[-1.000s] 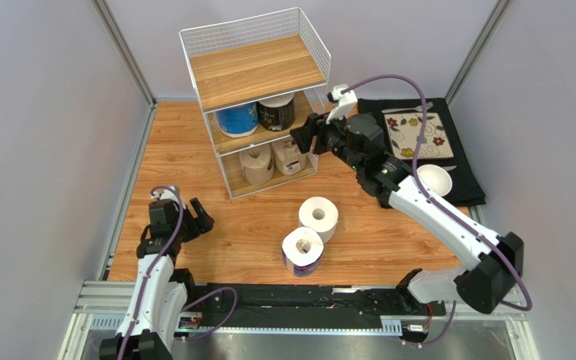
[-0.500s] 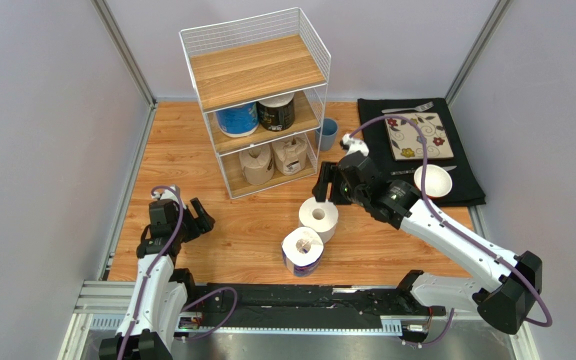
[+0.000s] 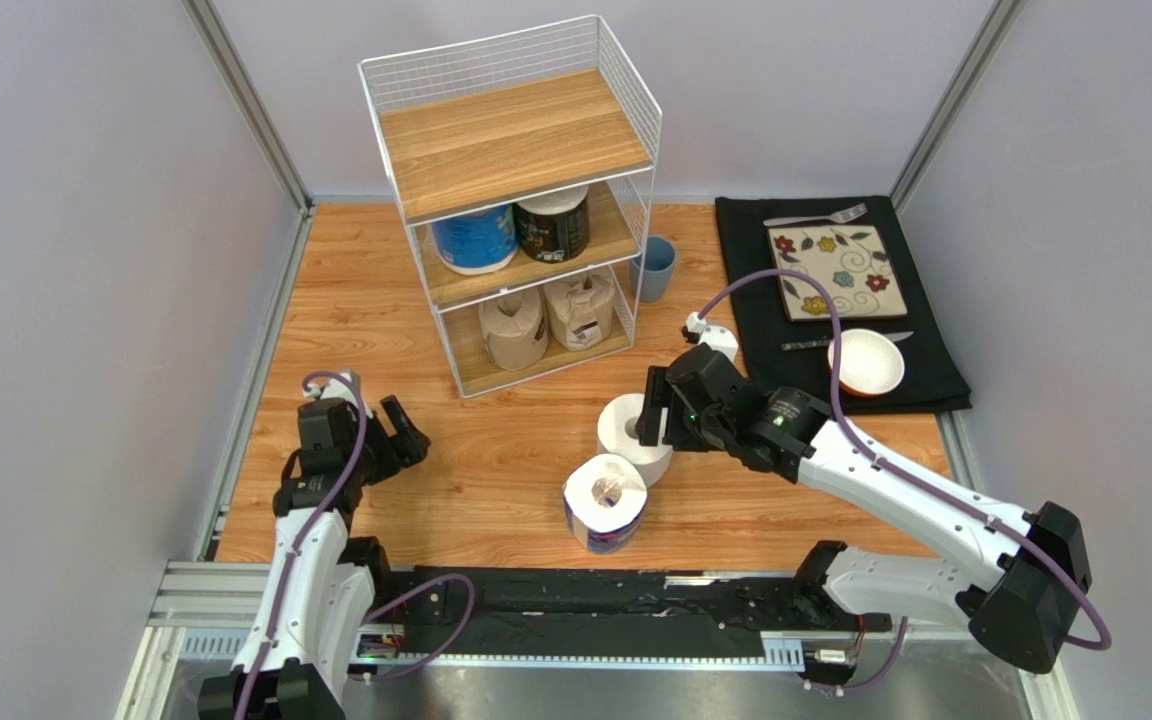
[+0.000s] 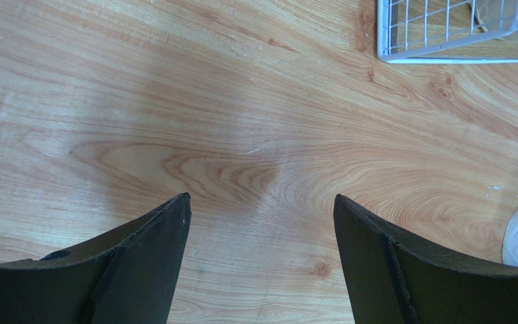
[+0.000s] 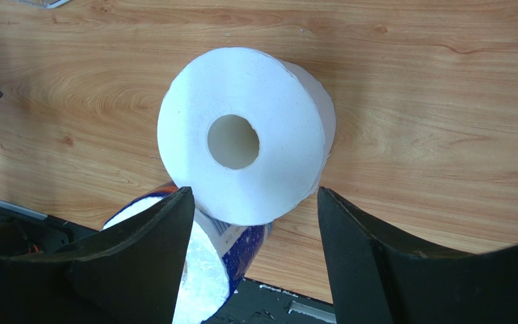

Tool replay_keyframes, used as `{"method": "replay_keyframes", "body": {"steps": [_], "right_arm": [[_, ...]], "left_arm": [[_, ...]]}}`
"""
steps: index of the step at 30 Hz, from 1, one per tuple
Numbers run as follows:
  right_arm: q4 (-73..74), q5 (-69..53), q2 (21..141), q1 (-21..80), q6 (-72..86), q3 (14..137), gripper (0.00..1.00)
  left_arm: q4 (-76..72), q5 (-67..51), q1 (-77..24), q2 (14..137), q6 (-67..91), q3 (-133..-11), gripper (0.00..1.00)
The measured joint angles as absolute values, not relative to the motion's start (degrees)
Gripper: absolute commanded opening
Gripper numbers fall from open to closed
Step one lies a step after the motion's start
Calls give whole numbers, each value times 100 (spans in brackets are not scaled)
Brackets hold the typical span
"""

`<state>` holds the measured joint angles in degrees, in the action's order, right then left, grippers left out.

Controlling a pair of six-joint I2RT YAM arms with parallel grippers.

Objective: Place and organize the paper towels onto the shelf

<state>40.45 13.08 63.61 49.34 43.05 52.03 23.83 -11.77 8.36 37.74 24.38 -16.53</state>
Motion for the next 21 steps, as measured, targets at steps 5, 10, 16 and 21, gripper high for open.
{"method": "replay_keyframes", "body": {"steps": [5, 10, 16, 21], "right_arm": [[3983, 1476, 6519, 4932, 4416, 5142, 70], [3898, 1619, 6775, 4934, 4460, 5142, 70], [3861, 1815, 7006, 4932, 4473, 5144, 70], [3846, 1863, 7164, 4932, 4477, 5148, 70]], "left_arm": [[2383, -1175, 836, 3774, 2440, -1653, 86], [2383, -1175, 836, 3774, 2440, -1651, 86], [2383, -1175, 836, 3774, 2438, -1651, 86], [2383, -1173, 836, 3771, 2440, -1651, 86]]}}
